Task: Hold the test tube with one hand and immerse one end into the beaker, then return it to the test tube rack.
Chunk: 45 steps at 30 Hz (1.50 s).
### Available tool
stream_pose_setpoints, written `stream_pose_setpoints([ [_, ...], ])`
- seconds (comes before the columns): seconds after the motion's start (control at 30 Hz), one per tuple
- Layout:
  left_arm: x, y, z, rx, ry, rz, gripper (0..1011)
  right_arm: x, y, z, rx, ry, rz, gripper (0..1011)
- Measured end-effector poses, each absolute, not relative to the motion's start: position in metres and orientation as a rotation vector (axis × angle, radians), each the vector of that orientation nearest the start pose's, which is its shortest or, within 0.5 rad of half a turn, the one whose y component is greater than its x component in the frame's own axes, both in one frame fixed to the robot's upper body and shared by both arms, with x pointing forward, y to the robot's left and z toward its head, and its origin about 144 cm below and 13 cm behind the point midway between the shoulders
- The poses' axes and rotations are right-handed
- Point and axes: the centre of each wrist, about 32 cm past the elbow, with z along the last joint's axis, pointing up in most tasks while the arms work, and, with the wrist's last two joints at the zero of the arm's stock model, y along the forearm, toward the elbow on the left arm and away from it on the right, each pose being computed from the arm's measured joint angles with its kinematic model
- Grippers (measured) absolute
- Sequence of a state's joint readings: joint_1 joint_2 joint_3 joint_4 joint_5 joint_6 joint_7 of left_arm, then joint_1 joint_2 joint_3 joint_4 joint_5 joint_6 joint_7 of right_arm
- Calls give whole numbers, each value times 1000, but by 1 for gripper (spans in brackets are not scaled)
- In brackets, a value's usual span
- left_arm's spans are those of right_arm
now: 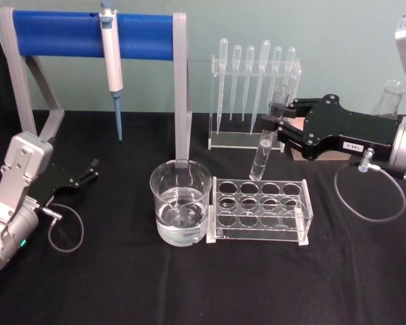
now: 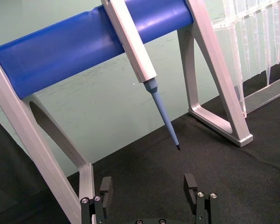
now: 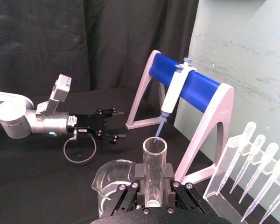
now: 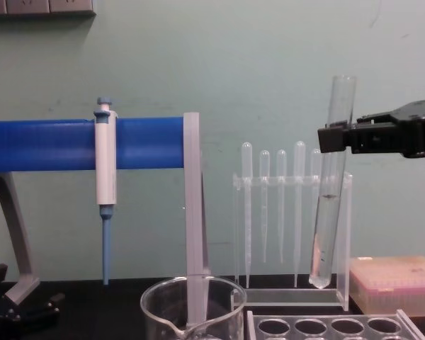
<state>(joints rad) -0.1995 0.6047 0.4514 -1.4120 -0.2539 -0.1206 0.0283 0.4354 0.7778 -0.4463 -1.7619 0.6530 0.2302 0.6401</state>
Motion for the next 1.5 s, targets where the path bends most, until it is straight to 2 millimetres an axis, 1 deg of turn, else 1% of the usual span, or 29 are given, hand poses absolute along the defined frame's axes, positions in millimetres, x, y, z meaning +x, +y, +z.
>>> stream_pose_setpoints([
  [0.2, 489, 310, 1140, 304, -285, 1248, 1000, 507, -294, 1323, -184, -155, -516, 241],
  [1.5, 489, 310, 1140, 304, -285, 1248, 1000, 508, -295, 1322, -182, -153, -517, 241],
])
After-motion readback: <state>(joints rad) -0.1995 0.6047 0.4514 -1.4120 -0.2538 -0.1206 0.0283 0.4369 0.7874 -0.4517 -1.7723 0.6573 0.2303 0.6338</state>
